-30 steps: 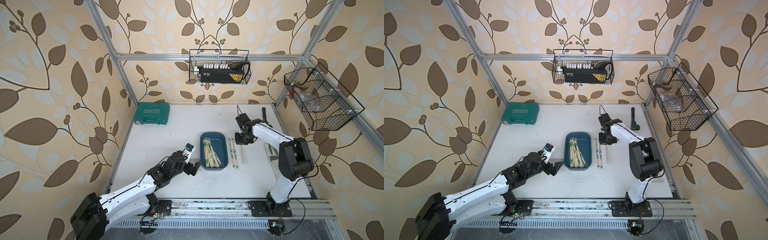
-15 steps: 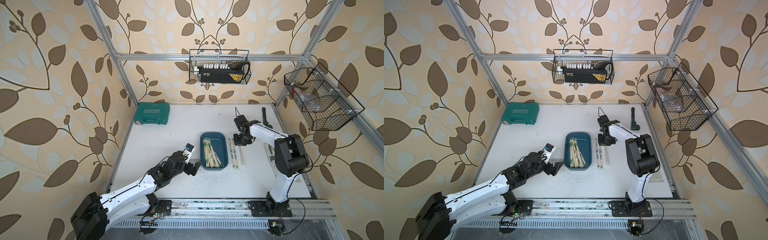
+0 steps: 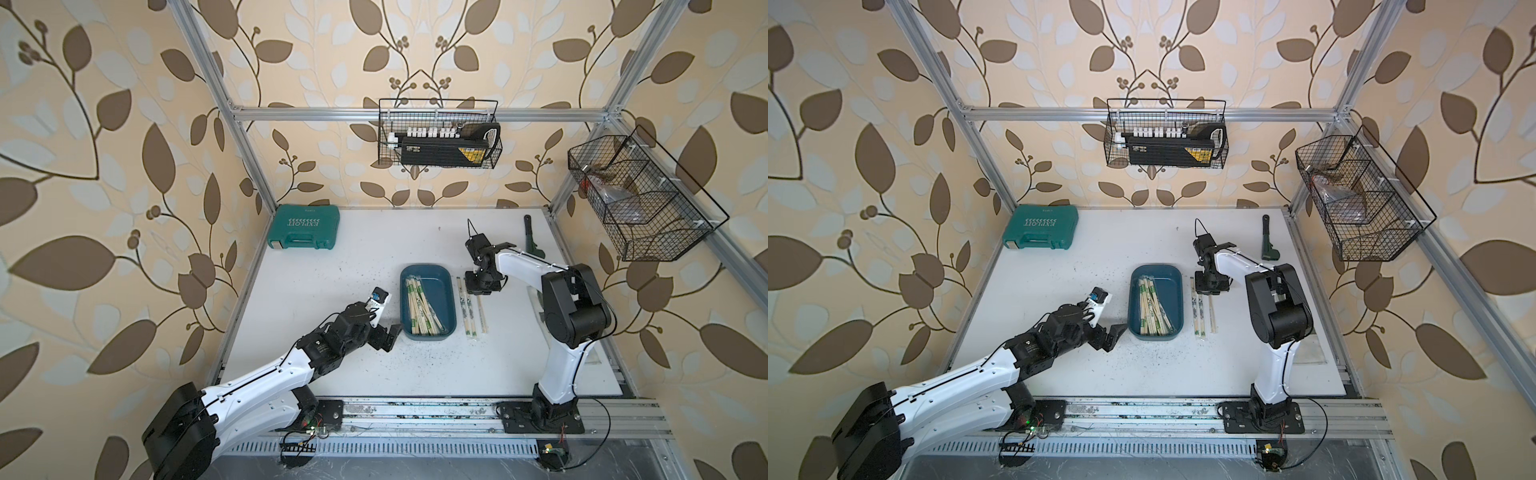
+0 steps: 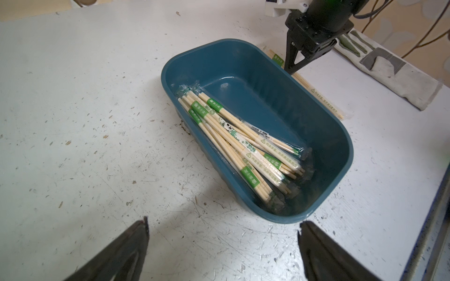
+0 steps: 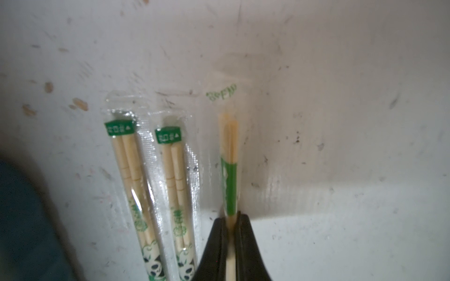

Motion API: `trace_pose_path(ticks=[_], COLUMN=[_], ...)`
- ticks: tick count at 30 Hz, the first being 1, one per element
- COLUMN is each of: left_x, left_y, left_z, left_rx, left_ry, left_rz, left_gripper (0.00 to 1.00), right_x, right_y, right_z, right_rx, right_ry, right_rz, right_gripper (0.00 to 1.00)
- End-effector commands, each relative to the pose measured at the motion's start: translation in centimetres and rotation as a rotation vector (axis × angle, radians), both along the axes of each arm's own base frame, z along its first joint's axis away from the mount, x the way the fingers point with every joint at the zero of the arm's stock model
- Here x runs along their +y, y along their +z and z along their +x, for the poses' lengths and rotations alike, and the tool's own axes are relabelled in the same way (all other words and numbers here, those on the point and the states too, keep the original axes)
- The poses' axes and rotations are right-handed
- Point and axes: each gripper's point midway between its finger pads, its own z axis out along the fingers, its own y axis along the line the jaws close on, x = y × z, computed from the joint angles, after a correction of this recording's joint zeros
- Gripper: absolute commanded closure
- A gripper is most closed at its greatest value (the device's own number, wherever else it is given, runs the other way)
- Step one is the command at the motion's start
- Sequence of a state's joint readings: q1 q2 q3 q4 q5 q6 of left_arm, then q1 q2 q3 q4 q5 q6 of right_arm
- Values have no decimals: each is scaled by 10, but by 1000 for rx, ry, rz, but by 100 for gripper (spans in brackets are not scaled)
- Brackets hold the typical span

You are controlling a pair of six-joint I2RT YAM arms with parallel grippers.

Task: Take the paired disposable chopsticks out of the storage box
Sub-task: Place the paired disposable chopsticks at the center of the board.

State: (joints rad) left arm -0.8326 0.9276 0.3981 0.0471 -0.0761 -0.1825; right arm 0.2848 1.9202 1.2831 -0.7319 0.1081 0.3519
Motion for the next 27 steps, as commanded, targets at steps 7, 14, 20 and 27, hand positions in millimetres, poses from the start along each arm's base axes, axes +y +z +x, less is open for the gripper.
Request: trace_pose_path(ticks=[7,14,20,27], left_x=[-10,-10,-10,-10], left_y=[20,20,19,20], left_z=[3,4,4,3], left_rx=[-39,-39,-39,-41], left_ry=[-24,-22,-23,-23], left_rz=[-33,-32,-31,-33], left_gripper=[1,1,1,1], right_x=[3,3,3,4], right_y=[-13,-14,-10,-9], right_z=[-6,-11,-14,-17], right_rx=[39,45,42,49], right_ry=[-8,-17,-18,-17], right_rz=[-5,-4,-7,-17], right_gripper=[91,90,90,90])
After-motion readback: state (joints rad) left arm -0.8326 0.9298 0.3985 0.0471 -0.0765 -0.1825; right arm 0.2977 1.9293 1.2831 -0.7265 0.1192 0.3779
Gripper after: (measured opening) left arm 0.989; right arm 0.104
